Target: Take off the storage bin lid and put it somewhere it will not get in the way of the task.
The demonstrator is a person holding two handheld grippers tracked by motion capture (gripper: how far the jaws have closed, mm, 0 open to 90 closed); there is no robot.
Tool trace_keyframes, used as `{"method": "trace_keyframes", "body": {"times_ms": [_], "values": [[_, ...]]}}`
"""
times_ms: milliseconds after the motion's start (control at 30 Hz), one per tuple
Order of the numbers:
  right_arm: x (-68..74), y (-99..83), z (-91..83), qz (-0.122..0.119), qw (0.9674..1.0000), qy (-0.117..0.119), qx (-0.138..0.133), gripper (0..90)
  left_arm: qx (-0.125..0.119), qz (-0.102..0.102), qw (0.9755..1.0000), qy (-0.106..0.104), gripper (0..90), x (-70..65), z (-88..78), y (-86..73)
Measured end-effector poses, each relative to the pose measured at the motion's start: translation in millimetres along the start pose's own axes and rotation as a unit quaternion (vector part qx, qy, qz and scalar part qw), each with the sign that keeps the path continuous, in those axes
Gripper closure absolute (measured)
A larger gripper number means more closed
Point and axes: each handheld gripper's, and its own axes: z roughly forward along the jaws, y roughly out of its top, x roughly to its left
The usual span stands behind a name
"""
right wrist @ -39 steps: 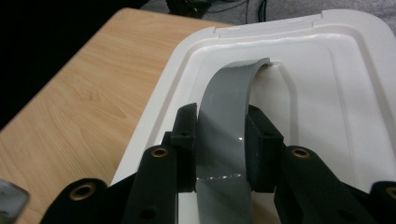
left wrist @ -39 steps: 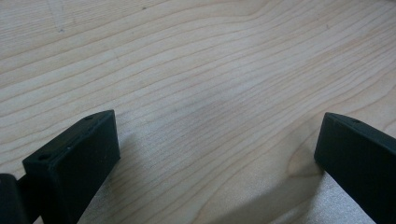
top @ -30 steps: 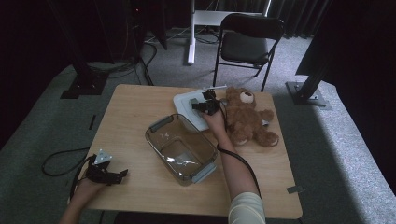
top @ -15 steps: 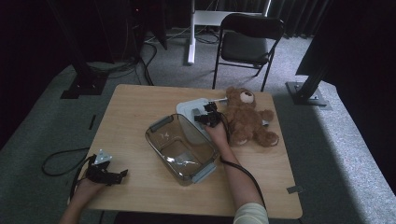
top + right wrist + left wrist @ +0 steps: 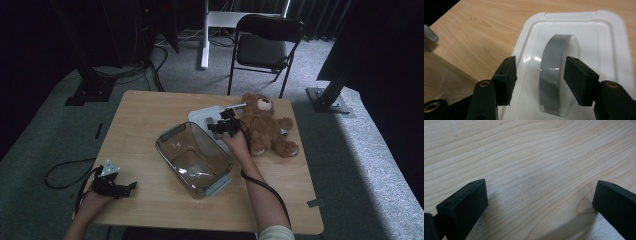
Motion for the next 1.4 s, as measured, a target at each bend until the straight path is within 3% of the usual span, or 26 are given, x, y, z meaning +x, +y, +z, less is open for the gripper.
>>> {"method": "trace_keyframes", "body": {"times_ms": [400, 567, 1167, 1400], "values": [[6.6, 8.0, -53.7, -0.007, 0.9993, -0.007, -0.036, 28.8, 0.000, 0.000, 1.0000, 0.000, 0.5, 0.0, 0.0, 0.0], [4.9, 9.2, -79.4, -0.009, 0.9982, -0.010, -0.059, 27.8, 0.000, 0.000, 1.0000, 0.000, 0.5, 0.0, 0.0, 0.0], [-38.8, -10.9, -131.8, 0.025, 0.9956, -0.052, -0.074, 14.5, 0.000, 0.001, 1.0000, 0.000, 0.5, -0.6, 0.1, 0.1], [-54.6, -21.2, -147.4, 0.038, 0.9940, -0.072, -0.072, 14.9, 0.000, 0.000, 1.0000, 0.000, 0.4, -0.7, 0.1, 0.1]]}}
